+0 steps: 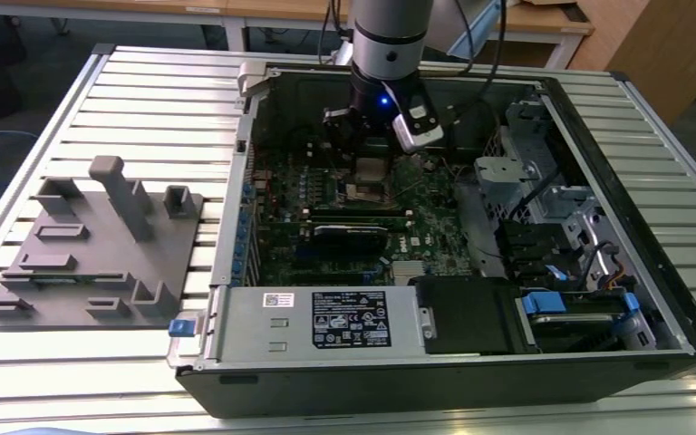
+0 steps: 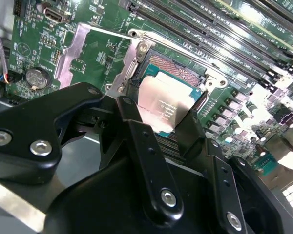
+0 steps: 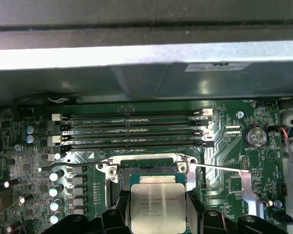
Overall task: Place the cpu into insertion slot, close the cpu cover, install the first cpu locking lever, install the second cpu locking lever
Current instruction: 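Place the cpu into insertion slot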
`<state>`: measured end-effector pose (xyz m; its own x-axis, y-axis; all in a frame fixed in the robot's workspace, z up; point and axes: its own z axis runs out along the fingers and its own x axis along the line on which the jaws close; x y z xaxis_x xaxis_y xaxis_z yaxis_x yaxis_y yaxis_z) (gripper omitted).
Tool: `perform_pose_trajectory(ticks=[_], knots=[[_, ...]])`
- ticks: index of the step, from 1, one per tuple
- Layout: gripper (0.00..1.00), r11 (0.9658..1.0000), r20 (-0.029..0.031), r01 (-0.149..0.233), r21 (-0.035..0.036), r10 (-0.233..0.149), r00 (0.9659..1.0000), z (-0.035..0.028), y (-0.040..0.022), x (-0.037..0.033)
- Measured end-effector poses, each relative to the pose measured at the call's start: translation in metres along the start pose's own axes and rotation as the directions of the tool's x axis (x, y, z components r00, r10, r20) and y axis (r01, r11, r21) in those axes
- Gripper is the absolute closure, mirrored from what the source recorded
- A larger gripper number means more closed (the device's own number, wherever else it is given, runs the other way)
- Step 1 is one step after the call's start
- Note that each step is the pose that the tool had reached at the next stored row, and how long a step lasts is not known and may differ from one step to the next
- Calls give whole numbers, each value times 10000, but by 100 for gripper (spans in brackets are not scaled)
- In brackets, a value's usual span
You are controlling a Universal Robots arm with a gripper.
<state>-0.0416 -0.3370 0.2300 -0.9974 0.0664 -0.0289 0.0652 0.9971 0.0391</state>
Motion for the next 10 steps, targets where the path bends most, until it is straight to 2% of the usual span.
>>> perform_pose_trajectory(ticks=[5, 10], knots=[[46, 9984, 22, -557, 15, 557, 9984, 3, 0, 0], [46, 9942, 43, -1077, 29, 1077, 9942, 5, 0, 0]])
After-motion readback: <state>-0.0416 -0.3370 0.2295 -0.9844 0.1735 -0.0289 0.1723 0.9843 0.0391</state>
